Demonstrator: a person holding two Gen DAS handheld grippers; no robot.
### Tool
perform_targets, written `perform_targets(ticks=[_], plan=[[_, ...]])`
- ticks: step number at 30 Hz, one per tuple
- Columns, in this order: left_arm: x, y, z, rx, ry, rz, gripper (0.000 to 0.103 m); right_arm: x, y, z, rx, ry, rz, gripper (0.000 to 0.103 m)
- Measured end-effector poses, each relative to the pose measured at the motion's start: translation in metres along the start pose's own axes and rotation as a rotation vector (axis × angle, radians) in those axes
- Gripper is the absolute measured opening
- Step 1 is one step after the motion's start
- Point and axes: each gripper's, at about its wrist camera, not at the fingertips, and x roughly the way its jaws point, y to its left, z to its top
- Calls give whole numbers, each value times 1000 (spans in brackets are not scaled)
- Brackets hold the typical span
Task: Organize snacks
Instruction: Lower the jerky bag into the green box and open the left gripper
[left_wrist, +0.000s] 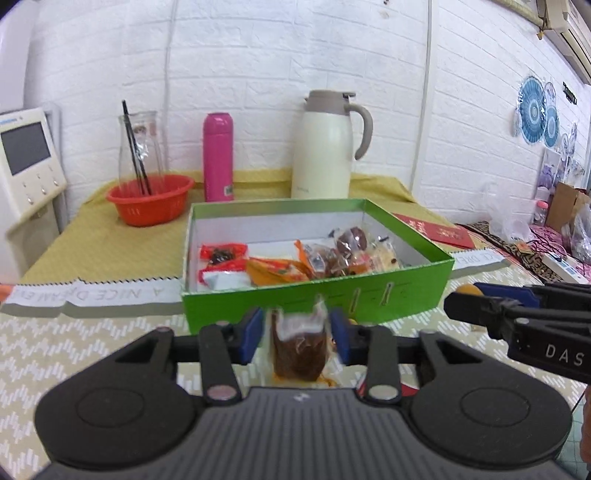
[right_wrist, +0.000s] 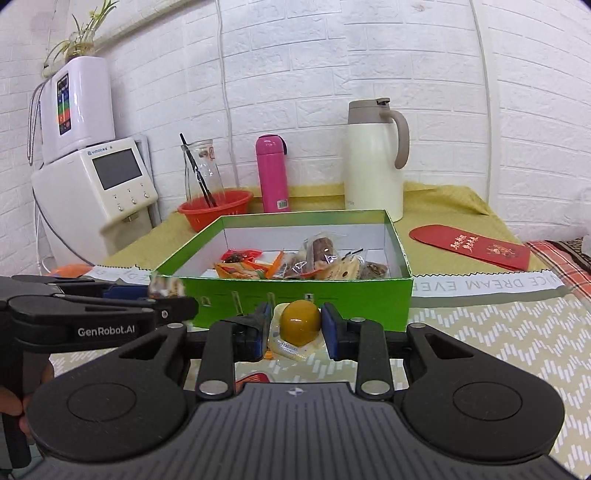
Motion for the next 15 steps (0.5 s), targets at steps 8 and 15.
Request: perform_targets(ticks=[8,15], plan=[[-4,15,-10,-58,21,19,29,-4,1,-6,15,0,1,53],[24,24,-16,-103,188,-4,72,-6,-4,-8,53,-11,5,53]])
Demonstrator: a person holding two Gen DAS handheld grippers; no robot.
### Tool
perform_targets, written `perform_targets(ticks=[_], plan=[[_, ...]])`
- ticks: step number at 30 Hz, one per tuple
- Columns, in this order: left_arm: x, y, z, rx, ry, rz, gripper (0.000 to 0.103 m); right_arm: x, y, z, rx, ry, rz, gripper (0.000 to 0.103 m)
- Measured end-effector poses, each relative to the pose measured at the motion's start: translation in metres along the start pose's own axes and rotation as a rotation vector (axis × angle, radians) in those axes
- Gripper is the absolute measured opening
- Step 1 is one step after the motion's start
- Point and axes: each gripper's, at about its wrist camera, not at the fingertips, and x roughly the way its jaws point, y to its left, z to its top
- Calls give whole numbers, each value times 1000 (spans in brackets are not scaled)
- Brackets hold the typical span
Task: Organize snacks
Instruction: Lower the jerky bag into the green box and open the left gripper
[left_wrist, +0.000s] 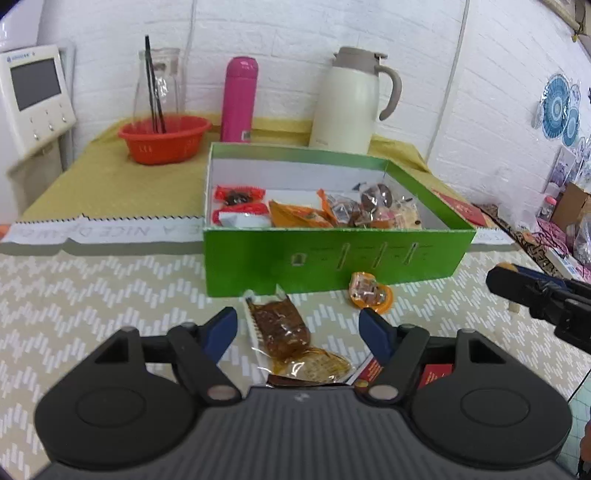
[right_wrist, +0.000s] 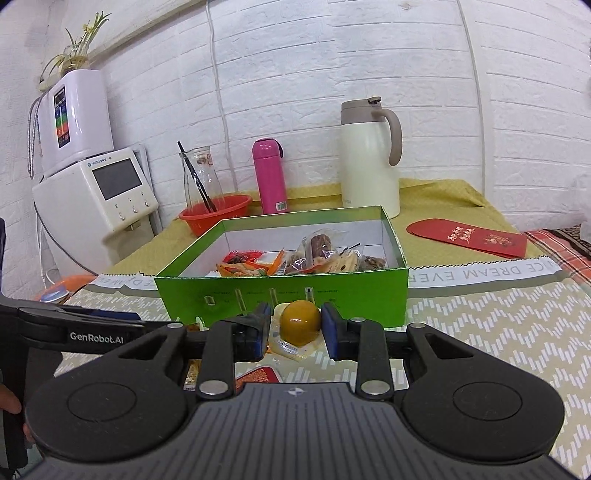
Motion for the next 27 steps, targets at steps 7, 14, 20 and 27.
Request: perform_targets(ticks=[7,14,20,27], plan=[[28,-4,-13,5,65,64,72,0,-6,-6,28,-4,15,53],[30,-2,-11,20,18,87,40,4,-10,-11,55,20,33,53],[4,-3,-10,10,-81,104,40,-4,-4,-11,22,-24,44,53],[-29,-15,3,18,-187,86,40,-6,8,-10,-40,-45,39,53]])
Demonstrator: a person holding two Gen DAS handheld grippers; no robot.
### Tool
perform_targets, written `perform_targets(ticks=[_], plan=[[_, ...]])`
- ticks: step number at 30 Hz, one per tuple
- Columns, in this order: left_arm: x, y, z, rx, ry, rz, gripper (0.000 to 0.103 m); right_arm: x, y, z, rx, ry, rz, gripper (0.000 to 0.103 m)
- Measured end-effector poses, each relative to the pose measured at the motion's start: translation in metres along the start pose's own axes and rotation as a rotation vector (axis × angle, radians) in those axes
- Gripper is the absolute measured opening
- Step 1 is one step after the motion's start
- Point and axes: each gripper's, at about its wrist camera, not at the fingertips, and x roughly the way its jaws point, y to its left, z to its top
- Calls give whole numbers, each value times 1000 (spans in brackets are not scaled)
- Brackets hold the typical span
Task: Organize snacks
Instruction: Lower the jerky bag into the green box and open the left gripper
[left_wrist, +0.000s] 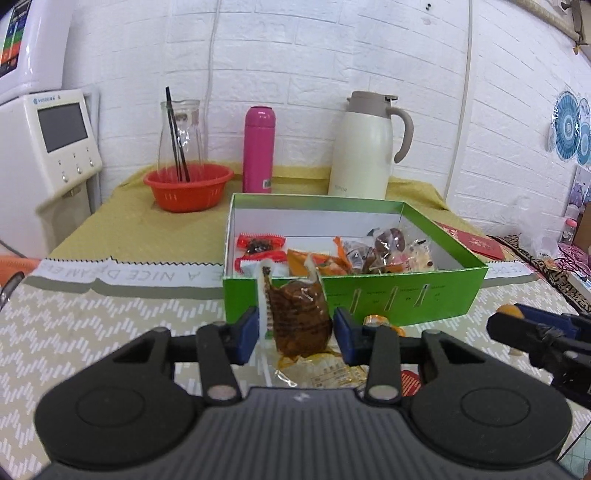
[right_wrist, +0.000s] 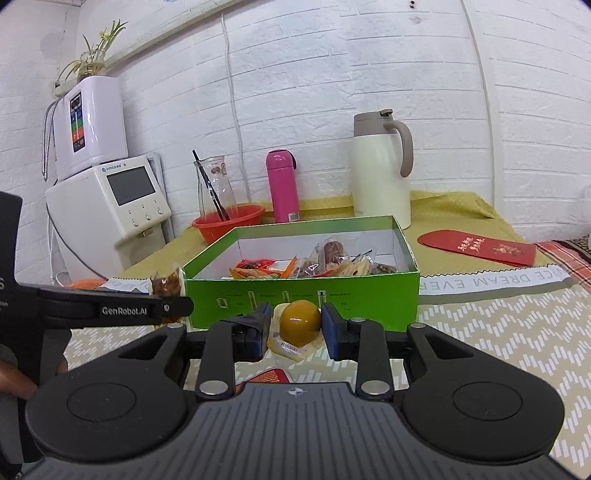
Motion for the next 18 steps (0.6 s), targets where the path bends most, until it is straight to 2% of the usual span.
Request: perform_targets(ticks=[6,11,14,18], plan=[[-13,-2,-1,-6,-10,-35,40,2,4,-1,11,40,6,53],[-21,0,2,-17,-35,-42,40,5,8,2,-6,38,6,53],[-12,3,13,-27,-42,-47,40,15,7,15,-20,34,20,53],[24,12,39,-70,-49,-60,40,43,-8,41,-10,-9,-4,53]])
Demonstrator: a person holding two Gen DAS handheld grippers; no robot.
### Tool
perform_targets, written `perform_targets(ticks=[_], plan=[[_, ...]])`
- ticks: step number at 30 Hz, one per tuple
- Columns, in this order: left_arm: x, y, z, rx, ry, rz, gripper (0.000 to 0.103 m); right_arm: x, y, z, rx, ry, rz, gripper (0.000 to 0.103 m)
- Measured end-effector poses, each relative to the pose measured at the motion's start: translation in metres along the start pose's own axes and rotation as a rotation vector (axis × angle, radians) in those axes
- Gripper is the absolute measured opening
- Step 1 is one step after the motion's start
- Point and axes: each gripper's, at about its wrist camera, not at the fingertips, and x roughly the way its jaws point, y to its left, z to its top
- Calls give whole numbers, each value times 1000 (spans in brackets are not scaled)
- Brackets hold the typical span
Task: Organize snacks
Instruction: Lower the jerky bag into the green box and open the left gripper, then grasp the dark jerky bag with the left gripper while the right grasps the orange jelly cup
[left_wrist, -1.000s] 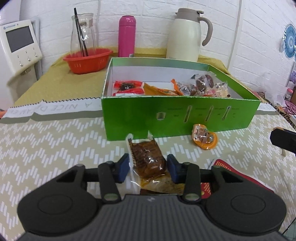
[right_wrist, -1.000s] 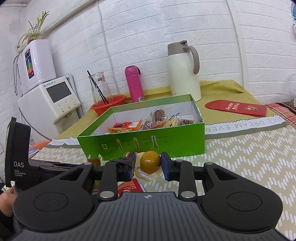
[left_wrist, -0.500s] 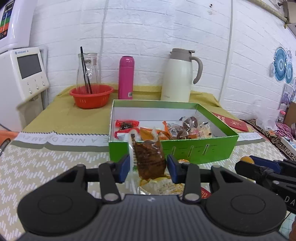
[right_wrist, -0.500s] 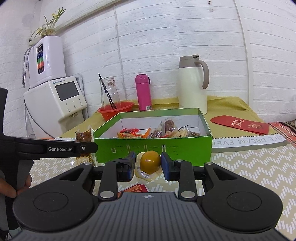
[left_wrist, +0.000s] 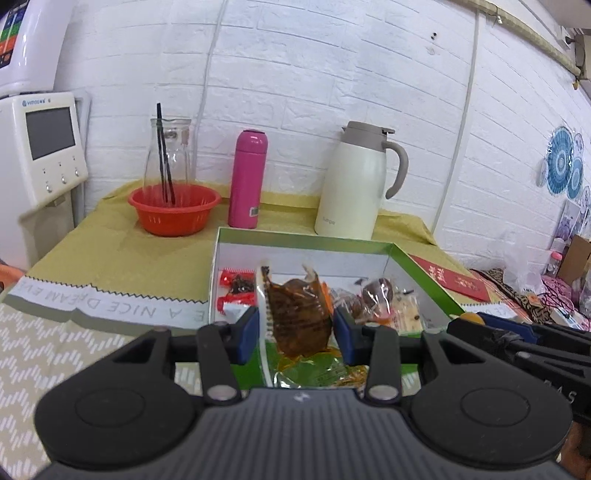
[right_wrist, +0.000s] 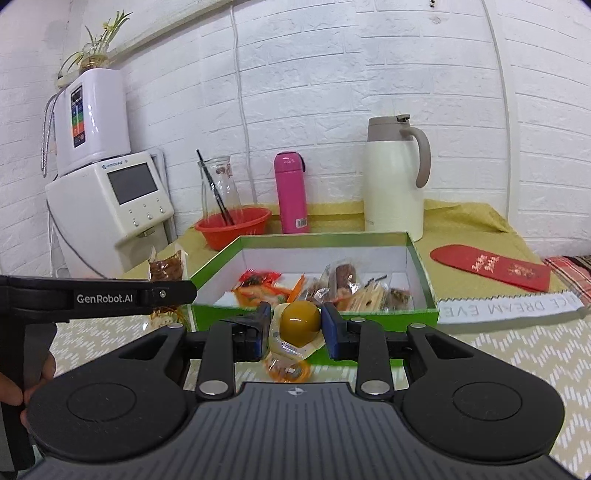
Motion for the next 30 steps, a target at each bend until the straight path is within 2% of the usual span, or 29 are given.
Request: perform_targets(ticks=[3,6,11,12,13,14,15,20,24,27,30], plan=[[31,6,12,-7,3,6,40,24,-17,10,12,-27,-39,53],[60,13,18,-42,30,3,40,46,-31,10,24,-15,-94,53],[84,19,17,-40,52,-11,40,69,-40,3,0,1,-97,54],[84,19,16,-32,46,-10,46,72,-42,2,5,2,-83,55],[84,20,17,-27,39,-3,57,74,-44,0,15,0,-73,66],[83,20,17,-20,30,-4,57,74,-47,-1,29,-5,-67,77],[81,20,18,-12,26,-7,58,74,-49,-1,46,-11,-63,103],[49,25,18,20,2,5,62,44,-55,0,106,-72,-27,103],[9,28,8,49,-9,-2,66,8,-52,-6,138,-100,82,103],[-18,26,-8,71,17,9,67,-3,-44,-12,136,-32,144,103],[-45,23,-31,123,60,-9,68,1,-32,-18,95,86,170,103]])
